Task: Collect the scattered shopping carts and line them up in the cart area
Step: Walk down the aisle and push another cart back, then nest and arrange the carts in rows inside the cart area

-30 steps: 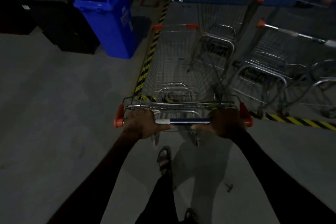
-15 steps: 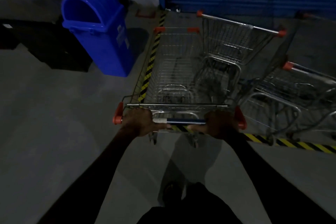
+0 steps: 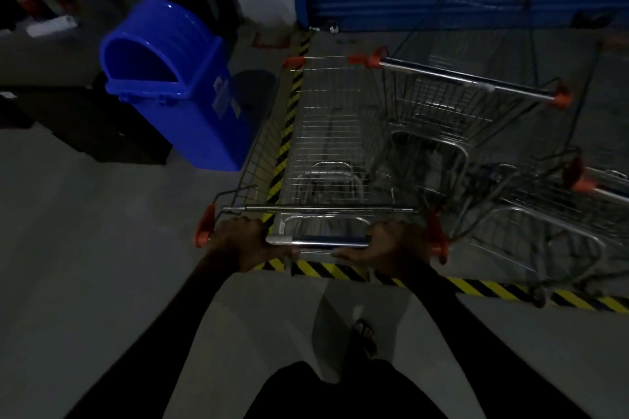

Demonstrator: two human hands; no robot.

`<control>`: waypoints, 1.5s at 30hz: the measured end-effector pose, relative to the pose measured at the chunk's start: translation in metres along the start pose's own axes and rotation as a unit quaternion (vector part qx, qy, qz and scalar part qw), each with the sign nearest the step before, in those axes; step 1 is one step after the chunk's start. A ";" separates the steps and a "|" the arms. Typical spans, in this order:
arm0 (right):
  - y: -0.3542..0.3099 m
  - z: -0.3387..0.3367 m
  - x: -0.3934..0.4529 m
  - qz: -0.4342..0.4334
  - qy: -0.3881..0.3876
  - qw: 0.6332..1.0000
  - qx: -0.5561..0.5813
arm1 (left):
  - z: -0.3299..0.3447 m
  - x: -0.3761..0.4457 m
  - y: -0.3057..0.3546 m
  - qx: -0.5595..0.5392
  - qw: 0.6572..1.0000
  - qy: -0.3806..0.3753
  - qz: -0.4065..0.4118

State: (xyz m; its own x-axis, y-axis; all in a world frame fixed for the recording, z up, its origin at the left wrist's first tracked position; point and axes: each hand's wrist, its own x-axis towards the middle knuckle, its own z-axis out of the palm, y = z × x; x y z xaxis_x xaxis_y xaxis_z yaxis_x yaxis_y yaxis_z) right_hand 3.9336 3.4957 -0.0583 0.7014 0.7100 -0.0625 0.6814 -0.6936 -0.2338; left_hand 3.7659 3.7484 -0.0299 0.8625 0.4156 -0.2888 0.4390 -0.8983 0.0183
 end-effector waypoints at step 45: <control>-0.082 -0.091 -0.308 0.557 0.281 0.776 0.097 | -0.055 -0.075 0.224 -0.176 0.775 0.082 0.602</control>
State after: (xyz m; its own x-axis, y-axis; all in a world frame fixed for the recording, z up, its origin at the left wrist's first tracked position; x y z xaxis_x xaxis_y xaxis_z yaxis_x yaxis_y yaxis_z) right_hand 3.6812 3.3228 0.0686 0.8500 -0.5192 0.0889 -0.4188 -0.7685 -0.4838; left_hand 3.8132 3.5238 0.0489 0.7083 -0.6542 0.2651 -0.6914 -0.5672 0.4476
